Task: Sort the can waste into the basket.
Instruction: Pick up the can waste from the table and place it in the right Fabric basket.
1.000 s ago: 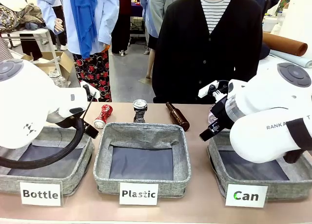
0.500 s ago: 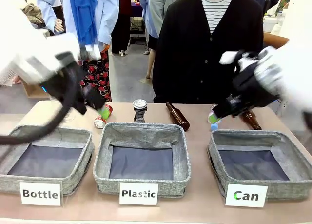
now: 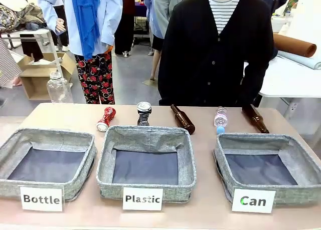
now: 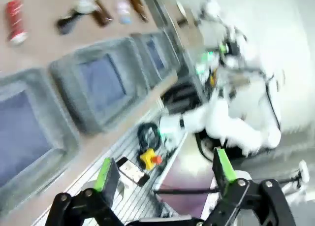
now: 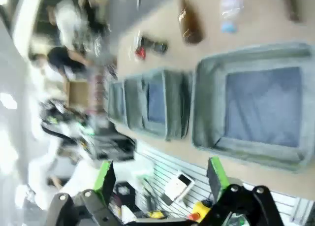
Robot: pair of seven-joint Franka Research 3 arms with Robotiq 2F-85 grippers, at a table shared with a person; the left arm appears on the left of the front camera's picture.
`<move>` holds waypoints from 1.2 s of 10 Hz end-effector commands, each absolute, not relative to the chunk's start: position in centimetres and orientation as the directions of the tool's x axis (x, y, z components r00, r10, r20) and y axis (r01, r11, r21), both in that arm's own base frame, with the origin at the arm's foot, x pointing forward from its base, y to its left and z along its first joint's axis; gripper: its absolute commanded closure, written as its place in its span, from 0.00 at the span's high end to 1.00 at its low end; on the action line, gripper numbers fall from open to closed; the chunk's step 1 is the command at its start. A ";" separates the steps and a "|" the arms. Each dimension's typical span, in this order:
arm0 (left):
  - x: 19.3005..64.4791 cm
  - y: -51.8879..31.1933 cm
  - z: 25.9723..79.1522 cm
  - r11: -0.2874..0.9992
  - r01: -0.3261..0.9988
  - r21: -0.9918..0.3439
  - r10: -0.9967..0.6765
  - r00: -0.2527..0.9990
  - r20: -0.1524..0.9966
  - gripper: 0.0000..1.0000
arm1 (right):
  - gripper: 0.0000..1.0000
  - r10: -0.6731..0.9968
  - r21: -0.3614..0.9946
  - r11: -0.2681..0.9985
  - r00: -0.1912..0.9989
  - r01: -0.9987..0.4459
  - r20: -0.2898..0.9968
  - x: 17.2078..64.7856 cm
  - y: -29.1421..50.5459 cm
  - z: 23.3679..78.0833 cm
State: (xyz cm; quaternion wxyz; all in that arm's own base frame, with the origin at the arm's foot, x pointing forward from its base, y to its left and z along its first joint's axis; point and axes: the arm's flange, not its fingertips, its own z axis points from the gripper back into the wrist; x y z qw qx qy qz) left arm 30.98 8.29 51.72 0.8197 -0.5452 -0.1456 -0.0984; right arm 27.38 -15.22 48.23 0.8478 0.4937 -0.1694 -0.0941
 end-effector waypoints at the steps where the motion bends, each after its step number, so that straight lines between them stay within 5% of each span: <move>1: 30.7 11.0 46.0 0.321 0.079 -0.944 0.337 0.922 0.192 1.00 | 1.00 -0.534 0.961 0.275 0.834 0.019 0.137 27.2 -16.4 42.1; 3: 28.6 10.5 44.8 0.317 0.064 -0.946 0.468 0.857 0.215 1.00 | 1.00 -0.597 0.945 0.328 0.779 0.019 0.192 26.7 -16.6 41.6; 4: 29.2 14.3 44.3 0.350 0.071 -0.934 0.292 0.939 0.180 1.00 | 1.00 -0.552 0.951 0.294 0.829 0.095 0.088 26.6 -21.5 43.1; 9: 29.6 13.7 44.2 0.340 0.040 -0.940 0.314 0.937 0.153 1.00 | 1.00 -0.552 0.951 0.294 0.829 0.095 0.088 26.6 -21.5 43.1; 10: 28.2 11.8 45.9 0.415 0.238 -0.878 0.109 0.945 0.308 1.00 | 1.00 -0.552 0.951 0.294 0.829 0.095 0.088 26.6 -21.5 43.1; 12: 31.6 5.2 49.2 0.596 0.319 -0.737 -0.119 0.943 0.312 1.00 | 1.00 -0.552 0.951 0.294 0.829 0.095 0.088 26.6 -21.5 43.1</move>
